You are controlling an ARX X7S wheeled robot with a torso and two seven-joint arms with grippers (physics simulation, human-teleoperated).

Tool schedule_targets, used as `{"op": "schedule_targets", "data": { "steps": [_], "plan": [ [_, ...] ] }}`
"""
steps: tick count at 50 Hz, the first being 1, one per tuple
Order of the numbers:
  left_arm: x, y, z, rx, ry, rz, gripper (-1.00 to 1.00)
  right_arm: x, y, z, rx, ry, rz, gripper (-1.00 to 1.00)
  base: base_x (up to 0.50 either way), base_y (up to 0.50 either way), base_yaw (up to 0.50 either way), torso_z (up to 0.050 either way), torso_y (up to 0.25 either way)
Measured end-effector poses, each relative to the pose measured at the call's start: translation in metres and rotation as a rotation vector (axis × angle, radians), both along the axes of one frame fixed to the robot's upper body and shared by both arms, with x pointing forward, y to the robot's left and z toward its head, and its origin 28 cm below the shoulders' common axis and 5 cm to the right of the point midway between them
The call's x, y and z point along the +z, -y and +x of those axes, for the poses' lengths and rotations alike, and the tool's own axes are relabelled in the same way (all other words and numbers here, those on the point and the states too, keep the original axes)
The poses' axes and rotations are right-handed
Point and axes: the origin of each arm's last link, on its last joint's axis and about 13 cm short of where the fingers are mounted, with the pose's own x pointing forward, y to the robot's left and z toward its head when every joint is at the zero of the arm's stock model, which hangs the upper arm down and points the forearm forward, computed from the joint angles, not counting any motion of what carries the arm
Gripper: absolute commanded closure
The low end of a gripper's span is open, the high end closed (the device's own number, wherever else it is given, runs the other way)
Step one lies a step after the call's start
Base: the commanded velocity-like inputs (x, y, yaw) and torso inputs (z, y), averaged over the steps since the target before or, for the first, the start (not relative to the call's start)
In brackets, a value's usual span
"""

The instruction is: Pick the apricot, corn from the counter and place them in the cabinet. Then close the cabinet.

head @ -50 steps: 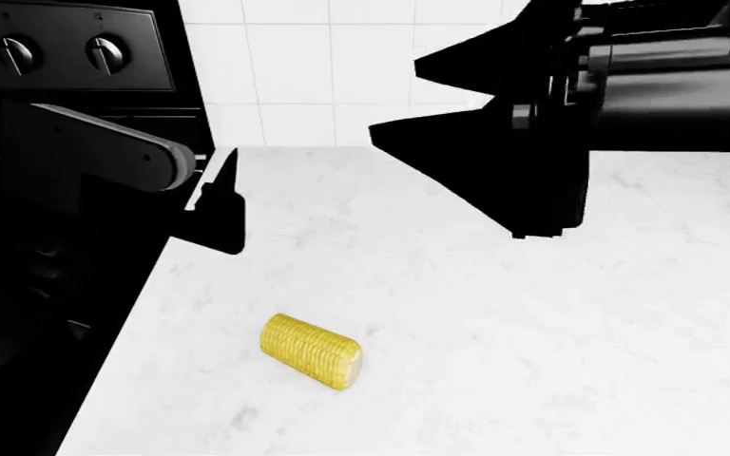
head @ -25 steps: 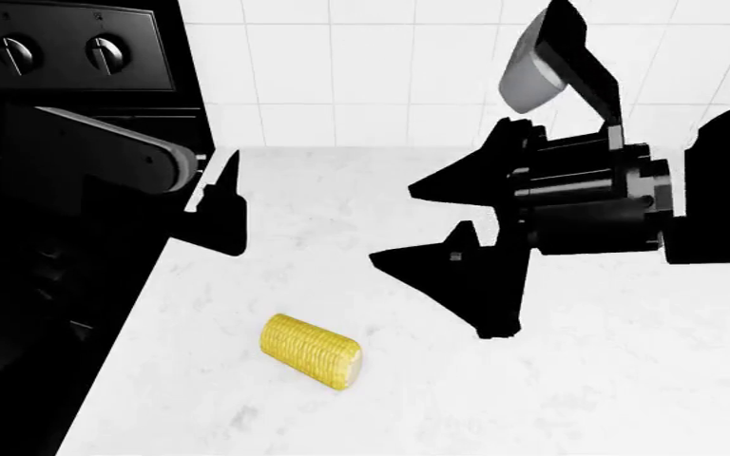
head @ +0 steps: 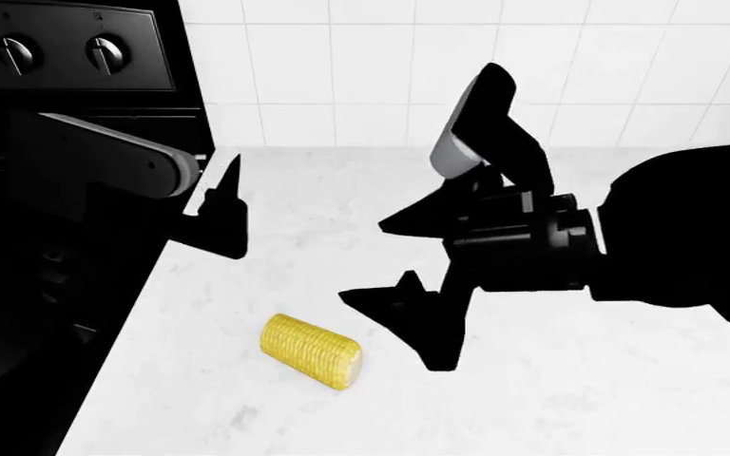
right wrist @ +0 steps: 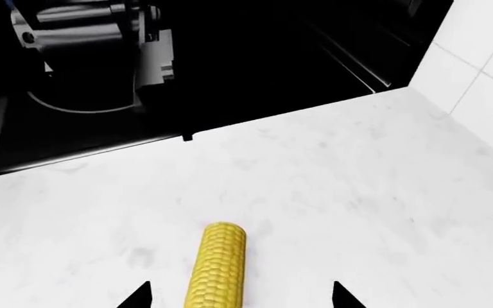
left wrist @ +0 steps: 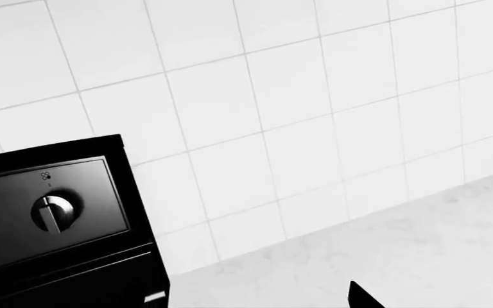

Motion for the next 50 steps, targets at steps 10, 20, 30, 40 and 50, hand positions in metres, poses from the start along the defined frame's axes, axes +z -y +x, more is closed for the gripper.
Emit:
{"op": "schedule_targets", "data": {
  "steps": [10, 20, 30, 40, 50],
  "plan": [
    [0.000, 0.000, 0.000, 0.000, 0.000, -0.001, -1.00, -0.013, -0.012, -0.001, 0.030, -0.014, -0.010, -1.00, 0.00, 0.00, 0.00, 0.000, 0.000],
    [-0.001, -0.001, -0.001, 0.002, -0.001, -0.004, -1.00, -0.023, -0.021, -0.002, 0.060, -0.032, -0.033, -1.00, 0.00, 0.00, 0.00, 0.000, 0.000],
    [-0.001, -0.002, -0.001, 0.005, -0.002, -0.006, -1.00, -0.032, -0.028, -0.002, 0.048, -0.045, -0.078, -1.00, 0.00, 0.00, 0.00, 0.000, 0.000],
    [-0.002, -0.003, -0.001, 0.008, -0.001, -0.009, -1.00, -0.041, -0.032, -0.002, 0.029, -0.069, -0.118, -1.00, 0.00, 0.00, 0.00, 0.000, 0.000],
    [-0.004, -0.004, -0.002, 0.012, -0.002, -0.009, -1.00, -0.054, -0.037, -0.004, 0.042, -0.097, -0.132, -1.00, 0.00, 0.00, 0.00, 0.000, 0.000]
  ]
}}
